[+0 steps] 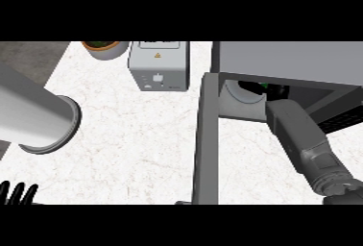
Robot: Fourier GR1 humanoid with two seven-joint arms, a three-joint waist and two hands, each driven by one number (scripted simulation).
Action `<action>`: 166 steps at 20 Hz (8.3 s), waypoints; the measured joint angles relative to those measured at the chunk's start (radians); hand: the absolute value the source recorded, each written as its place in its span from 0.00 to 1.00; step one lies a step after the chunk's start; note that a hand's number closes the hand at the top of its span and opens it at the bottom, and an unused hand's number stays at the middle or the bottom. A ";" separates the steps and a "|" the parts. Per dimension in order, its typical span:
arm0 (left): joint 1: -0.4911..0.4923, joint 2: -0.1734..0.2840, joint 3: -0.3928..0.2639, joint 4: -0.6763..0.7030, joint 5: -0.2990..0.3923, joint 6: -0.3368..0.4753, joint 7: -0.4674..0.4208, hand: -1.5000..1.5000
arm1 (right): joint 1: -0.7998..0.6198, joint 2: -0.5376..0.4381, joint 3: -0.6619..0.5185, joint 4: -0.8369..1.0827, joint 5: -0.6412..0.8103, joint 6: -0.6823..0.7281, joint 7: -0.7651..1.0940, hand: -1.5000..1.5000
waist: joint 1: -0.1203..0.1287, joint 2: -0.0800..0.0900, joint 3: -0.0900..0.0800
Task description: Pick up the milk, place it into the microwave and close the microwave
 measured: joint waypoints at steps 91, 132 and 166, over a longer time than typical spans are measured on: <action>-0.086 -0.018 -0.163 0.096 -0.266 -0.076 0.047 0.00 | 0.755 0.061 0.011 -0.435 -0.008 0.580 -0.213 1.00 | -0.137 -0.057 -0.007; -0.910 -0.040 -0.996 0.925 -0.434 0.497 0.095 1.00 | 1.133 -0.218 -0.103 -0.852 -0.252 0.931 -0.102 0.00 | -0.166 -0.046 -0.007; -1.503 -0.032 -1.131 1.069 0.098 0.994 0.102 1.00 | 0.992 -0.338 -0.006 -1.141 -0.365 1.058 0.089 0.00 | -0.424 0.011 -0.007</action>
